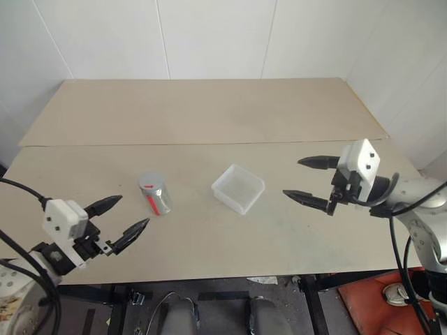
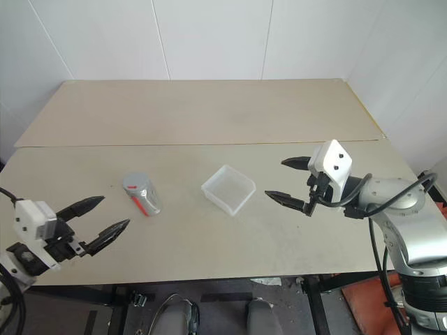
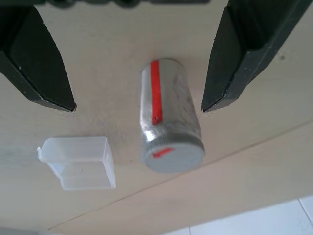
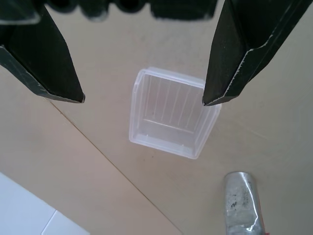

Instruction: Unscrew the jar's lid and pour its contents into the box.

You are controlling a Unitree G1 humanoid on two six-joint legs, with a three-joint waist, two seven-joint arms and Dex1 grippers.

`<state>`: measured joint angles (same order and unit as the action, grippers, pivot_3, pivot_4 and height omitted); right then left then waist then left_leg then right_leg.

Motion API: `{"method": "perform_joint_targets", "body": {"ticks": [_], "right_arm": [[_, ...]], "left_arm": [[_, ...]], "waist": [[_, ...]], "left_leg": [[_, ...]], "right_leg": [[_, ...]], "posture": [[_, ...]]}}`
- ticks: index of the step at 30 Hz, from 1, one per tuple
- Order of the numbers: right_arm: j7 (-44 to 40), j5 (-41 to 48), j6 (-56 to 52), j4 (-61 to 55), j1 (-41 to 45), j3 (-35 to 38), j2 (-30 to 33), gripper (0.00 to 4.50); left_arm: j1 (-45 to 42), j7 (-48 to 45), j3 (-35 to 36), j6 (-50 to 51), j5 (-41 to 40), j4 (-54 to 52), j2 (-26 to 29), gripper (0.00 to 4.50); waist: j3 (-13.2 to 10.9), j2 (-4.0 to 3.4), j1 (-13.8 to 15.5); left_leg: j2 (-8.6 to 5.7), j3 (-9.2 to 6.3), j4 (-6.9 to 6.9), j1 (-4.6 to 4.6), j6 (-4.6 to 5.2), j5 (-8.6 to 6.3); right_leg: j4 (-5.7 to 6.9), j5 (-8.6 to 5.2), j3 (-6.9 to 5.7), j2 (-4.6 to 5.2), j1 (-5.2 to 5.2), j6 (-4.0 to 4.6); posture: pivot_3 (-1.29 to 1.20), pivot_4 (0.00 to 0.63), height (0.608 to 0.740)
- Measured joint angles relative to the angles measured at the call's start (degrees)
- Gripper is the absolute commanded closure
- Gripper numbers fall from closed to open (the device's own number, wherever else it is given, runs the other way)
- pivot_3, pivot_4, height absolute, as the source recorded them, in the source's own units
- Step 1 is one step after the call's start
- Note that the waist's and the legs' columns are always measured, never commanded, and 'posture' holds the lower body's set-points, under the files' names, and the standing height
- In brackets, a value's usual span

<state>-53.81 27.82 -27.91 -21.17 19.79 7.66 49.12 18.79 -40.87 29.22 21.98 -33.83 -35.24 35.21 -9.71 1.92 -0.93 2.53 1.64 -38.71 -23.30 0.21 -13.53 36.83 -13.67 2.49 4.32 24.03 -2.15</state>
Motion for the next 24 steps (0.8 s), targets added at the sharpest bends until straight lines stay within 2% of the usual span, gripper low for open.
{"method": "perform_joint_targets", "body": {"ticks": [2, 10, 17, 24], "right_arm": [[-0.78, -0.2, 0.1, 0.11, 0.45, -0.02, 0.67, 0.0], [-4.17, 0.35, 0.12, 1.44, 2.53, -0.5, 1.28, 0.0], [-7.13, 0.64, 0.12, 1.43, 2.88, -1.24, 1.4, 0.0], [-7.9, 0.56, 0.13, 1.29, 2.87, -1.24, 1.42, 0.0]], "left_arm": [[0.0, 5.01, -2.34, 0.27, 1.75, -1.67, -4.12, 0.05], [-2.65, 17.77, -13.65, -1.06, 12.43, -1.76, -13.36, 0.05], [-7.19, 21.89, -18.92, -5.36, 18.07, 4.23, -17.83, 0.05], [-12.36, 25.16, -19.83, -9.17, 21.25, 10.55, -20.92, 0.05]], "waist": [[0.0, 0.0, 0.13], [0.02, 0.02, 0.31], [0.02, 0.01, 0.27], [0.02, 0.02, 0.28]], "left_leg": [[-0.01, -0.01, 0.0, 0.0, 0.0, 0.0], [-0.06, -0.05, -0.03, 0.0, 0.0, 0.0], [-0.07, -0.06, -0.03, 0.01, 0.0, 0.0], [-0.08, -0.07, -0.04, 0.0, 0.01, 0.0]], "right_leg": [[-0.02, 0.0, -0.01, 0.0, -0.03, 0.0], [-0.03, 0.0, -0.03, 0.02, -0.07, 0.0], [-0.02, 0.01, -0.03, 0.01, -0.08, 0.0], [-0.02, 0.01, -0.04, 0.02, -0.09, -0.01]], "posture": [[0.0, 0.15, 0.74], [0.0, 0.15, 0.74], [0.0, 0.15, 0.74], [0.0, 0.15, 0.74]]}}
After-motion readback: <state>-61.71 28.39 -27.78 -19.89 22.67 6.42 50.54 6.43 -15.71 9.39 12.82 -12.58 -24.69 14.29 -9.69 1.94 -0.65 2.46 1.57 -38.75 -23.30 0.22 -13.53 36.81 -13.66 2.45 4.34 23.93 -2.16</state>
